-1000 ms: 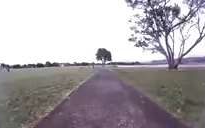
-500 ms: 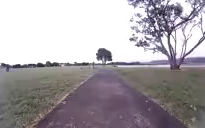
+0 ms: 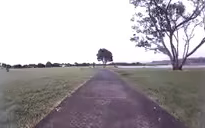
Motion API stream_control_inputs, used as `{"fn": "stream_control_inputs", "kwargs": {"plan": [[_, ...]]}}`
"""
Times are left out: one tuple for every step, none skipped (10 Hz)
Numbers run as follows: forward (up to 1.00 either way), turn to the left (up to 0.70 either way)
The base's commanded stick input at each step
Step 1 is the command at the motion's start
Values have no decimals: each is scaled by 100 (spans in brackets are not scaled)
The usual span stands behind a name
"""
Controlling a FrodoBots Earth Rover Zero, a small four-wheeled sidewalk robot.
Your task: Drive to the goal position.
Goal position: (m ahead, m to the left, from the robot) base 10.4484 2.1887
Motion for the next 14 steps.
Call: {"fn": "stream_control_inputs", "kwargs": {"plan": [[50, -4], [50, -15], [50, -25], [50, -25], [50, -25], [50, -25], [50, -25], [50, -25], [50, -25], [50, -25], [50, -25], [50, -25], [50, -25], [50, -25]]}}
